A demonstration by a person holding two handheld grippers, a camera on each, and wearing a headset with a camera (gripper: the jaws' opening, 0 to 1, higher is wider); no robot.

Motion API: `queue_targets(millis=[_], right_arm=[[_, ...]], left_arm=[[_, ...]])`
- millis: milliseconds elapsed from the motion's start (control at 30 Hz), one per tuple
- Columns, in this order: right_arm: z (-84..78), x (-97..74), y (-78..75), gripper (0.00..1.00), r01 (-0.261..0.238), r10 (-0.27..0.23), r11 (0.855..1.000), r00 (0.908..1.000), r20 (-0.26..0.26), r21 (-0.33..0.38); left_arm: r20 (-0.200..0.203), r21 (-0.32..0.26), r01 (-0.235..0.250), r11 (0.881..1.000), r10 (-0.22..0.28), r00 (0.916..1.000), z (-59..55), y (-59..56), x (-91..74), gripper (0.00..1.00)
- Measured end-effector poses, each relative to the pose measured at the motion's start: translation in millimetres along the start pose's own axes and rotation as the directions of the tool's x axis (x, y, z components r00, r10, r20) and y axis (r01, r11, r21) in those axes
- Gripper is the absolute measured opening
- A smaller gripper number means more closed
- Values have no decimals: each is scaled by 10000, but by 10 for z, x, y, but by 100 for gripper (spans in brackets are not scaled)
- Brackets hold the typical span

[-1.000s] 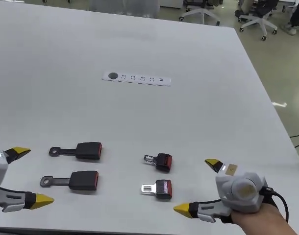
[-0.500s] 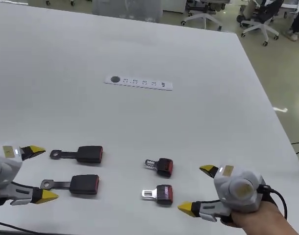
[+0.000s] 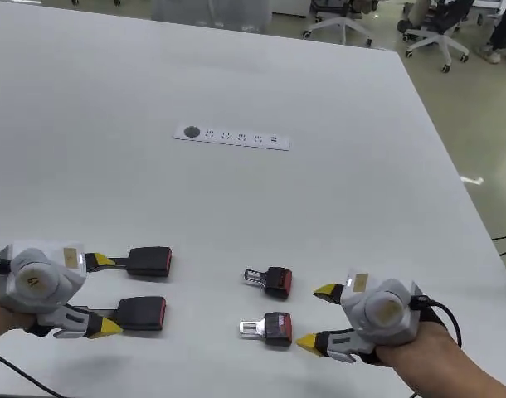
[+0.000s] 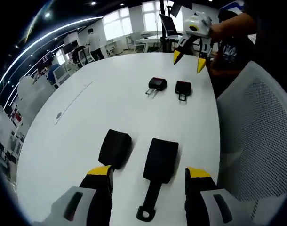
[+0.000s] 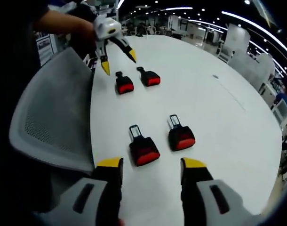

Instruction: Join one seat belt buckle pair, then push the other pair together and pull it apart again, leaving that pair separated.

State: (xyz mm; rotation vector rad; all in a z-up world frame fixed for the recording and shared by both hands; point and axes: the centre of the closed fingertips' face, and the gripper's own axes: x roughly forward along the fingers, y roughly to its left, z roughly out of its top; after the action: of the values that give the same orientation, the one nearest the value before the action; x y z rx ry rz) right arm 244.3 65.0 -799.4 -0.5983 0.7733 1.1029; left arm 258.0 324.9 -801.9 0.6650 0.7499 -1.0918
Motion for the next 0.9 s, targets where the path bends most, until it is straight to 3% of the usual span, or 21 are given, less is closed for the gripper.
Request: queue_targets(millis=[133,233,500,667,767,900], right_arm=[[59,78,54,46,-386,378,9981,9991,-183,-490],[89,153,69,43,-640,632,9963,9979,-158,-565],[77,387,123,43,-1350,1214,9753,9888,-864,-1745],[5,528,146,43,-1569,1341,9656,9837,-1202,-2073],[-110,604,163,44,-1847,1513,9570,9757,-1584,-2235],[-150,648,191,41,-2100,1760,9569,9687,-1748,-2008]], left_arm=[[-263,436,354,9984,-343,9991,18,-18,96,58],[-707,766,558,9955,-504,9962,-44,-24,159,55],[-1294,1461,1077,9834,-889,9876,-159,-104,254,46],[-1536,1421,1220,9823,-999,9831,-272,-86,348,42],[-1664,1545,1347,9788,-1086,9801,-301,-86,378,38],[-1795,1544,1449,9773,-1164,9769,-319,-74,397,36]])
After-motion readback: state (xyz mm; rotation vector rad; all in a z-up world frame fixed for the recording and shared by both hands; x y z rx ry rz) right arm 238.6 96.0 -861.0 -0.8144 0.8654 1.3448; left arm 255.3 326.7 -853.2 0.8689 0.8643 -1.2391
